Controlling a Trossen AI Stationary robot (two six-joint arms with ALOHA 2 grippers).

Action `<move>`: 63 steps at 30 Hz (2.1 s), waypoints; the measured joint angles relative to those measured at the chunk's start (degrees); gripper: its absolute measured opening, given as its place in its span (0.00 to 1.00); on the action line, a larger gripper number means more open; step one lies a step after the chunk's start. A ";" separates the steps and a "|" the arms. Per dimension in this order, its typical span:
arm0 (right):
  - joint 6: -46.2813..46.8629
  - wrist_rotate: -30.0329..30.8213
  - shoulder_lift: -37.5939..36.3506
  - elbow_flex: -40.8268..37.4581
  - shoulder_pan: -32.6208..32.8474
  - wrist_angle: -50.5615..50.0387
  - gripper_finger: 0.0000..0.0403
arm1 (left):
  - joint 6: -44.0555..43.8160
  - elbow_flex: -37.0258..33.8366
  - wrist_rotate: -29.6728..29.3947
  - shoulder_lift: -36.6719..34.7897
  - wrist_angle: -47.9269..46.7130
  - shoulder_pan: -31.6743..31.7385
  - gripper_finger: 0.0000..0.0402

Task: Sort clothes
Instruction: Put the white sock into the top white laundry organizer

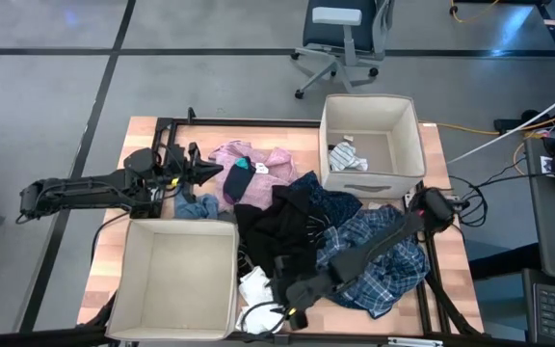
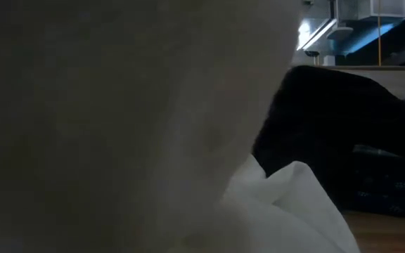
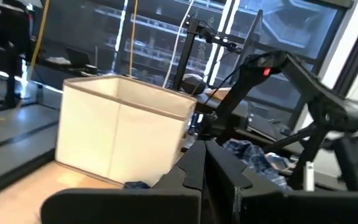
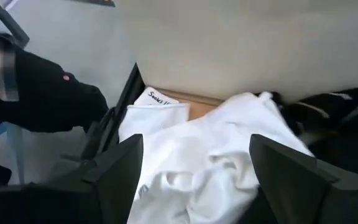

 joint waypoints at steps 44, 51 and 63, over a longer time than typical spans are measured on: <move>-4.79 19.12 -1.03 6.02 -0.57 -15.38 0.03 | -0.90 -0.02 0.76 0.00 -4.48 0.00 0.00; -7.18 27.31 -10.46 6.02 -1.97 -25.62 0.04 | 1.67 -0.02 0.76 0.00 -4.49 -0.02 0.00; -5.15 41.08 -27.88 6.02 -9.63 -46.91 0.04 | 1.67 -0.02 0.76 0.00 -4.55 -0.02 0.00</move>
